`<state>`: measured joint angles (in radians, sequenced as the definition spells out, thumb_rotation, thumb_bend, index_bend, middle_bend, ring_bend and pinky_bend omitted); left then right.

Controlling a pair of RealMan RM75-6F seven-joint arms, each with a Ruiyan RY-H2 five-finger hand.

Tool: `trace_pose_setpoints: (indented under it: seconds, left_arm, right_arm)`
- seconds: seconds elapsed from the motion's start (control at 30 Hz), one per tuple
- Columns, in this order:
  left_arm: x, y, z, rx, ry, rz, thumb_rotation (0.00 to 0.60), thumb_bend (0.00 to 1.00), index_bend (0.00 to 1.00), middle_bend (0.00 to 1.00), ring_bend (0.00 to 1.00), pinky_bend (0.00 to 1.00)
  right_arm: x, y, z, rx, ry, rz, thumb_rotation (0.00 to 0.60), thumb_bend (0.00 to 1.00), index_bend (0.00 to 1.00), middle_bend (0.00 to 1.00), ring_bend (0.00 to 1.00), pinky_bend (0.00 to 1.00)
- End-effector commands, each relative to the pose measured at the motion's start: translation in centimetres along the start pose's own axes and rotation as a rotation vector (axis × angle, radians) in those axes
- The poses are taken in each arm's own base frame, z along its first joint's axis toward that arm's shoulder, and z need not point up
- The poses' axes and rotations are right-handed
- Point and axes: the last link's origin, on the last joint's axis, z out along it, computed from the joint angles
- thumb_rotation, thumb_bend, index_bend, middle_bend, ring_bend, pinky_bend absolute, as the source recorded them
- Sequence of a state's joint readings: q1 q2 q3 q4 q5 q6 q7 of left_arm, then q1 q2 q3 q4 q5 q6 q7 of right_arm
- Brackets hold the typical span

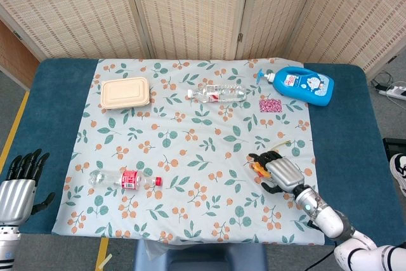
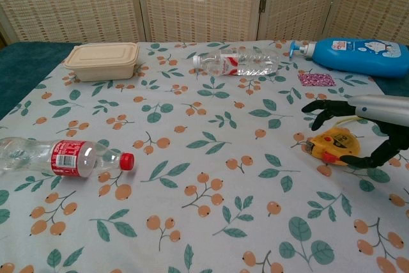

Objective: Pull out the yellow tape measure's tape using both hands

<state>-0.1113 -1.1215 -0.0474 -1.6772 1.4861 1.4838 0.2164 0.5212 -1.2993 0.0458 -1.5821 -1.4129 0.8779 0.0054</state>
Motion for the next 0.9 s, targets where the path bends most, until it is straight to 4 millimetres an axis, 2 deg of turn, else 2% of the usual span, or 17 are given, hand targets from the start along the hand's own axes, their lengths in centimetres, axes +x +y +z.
trace_pose_setpoints:
  seconds: [0.03,0.23,0.37,0.57,0.9]
  left_arm:
    - [0.0,0.1,0.0,-0.003,0.0,-0.002,0.6,0.28,0.08,0.06,0.06,0.04]
    - [-0.1,0.0,-0.2,0.006,-0.021,-0.004,0.6,0.28,0.07,0.06,0.06,0.04]
    - [-0.1,0.0,-0.1,0.01,-0.031,-0.004,0.6,0.28,0.07,0.06,0.06,0.04]
    - [0.0,0.1,-0.2,0.012,-0.036,-0.005,0.6,0.28,0.07,0.06,0.06,0.04]
    - [-0.2,-0.1,-0.3,0.025,-0.047,-0.012,0.6,0.28,0.07,0.06,0.06,0.03]
  right_arm:
    - [0.5,1.2,-0.1,-0.032,0.032,-0.059,0.6,0.43,0.0,0.14,0.12,0.09]
    - [-0.6,2.7,0.3,-0.065,-0.01,-0.175,0.6,0.43,0.0,0.05,0.09,0.09]
    - [-1.3,3.0,0.8,-0.064,-0.015,-0.201,0.6,0.43,0.0,0.03,0.08,0.09]
    - [-1.8,2.7,1.7,-0.036,-0.019,-0.232,0.6,0.43,0.0,0.05,0.09,0.09]
    - [-2.4,3.5,1.8,-0.057,-0.035,-0.257,0.6,0.42,0.03,0.09,0.1,0.09]
